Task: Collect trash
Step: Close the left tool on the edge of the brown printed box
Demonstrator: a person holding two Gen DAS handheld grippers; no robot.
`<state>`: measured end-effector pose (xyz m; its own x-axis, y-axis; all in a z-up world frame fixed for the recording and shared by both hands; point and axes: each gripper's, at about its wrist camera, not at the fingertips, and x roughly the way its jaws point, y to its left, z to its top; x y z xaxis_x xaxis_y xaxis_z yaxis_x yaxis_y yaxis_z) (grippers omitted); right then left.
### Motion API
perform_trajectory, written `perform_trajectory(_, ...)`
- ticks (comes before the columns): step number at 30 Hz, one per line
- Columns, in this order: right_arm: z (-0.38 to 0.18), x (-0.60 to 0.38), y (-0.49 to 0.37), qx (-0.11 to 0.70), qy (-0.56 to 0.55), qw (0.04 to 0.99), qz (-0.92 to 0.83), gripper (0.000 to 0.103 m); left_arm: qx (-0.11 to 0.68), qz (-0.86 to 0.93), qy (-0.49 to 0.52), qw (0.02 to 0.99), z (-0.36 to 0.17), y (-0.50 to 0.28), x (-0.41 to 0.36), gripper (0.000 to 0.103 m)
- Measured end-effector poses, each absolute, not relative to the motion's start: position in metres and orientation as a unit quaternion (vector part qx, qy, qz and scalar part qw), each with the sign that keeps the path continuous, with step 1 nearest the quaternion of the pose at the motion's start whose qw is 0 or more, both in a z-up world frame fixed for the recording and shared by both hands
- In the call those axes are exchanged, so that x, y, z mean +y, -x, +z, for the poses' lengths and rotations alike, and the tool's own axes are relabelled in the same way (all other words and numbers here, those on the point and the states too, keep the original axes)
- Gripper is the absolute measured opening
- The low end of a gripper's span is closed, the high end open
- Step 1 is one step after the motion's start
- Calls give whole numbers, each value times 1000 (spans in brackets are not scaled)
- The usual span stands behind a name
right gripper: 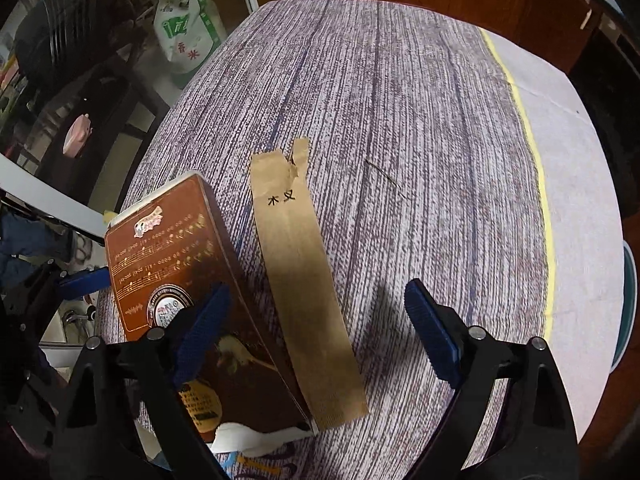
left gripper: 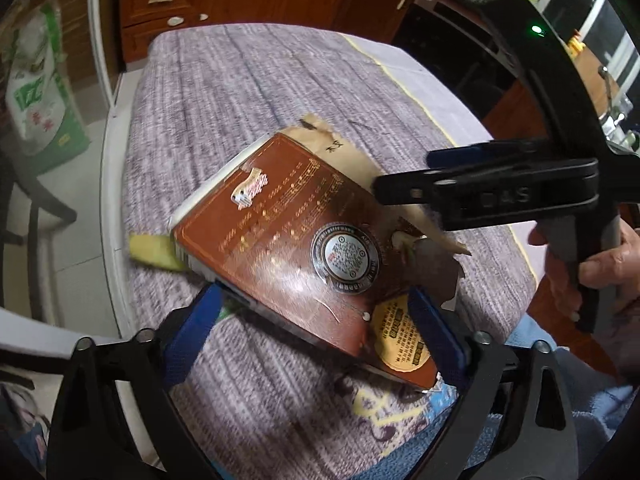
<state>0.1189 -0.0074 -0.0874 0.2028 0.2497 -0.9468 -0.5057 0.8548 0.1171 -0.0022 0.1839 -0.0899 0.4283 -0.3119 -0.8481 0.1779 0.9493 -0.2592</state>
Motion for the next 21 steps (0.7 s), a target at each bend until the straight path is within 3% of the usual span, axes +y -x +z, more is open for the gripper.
perform_trajectory(2,-92,-3,-125,582,117,766,246,77,520,-149,65,838,-93,-5,183,85)
perform_trajectory(10,-92,0,-143,581,102,765,259,64,528,-148,64,834,-100,-25,181,85)
perform_trajectory(18,-92,-31,-154,580,100,777,223,63,528,-172,47,831,-100,-51,156,82)
perform_trajectory(21,-91,-46,-161,581,94,782,204,63,524,-179,29,832,-99,-62,145,75)
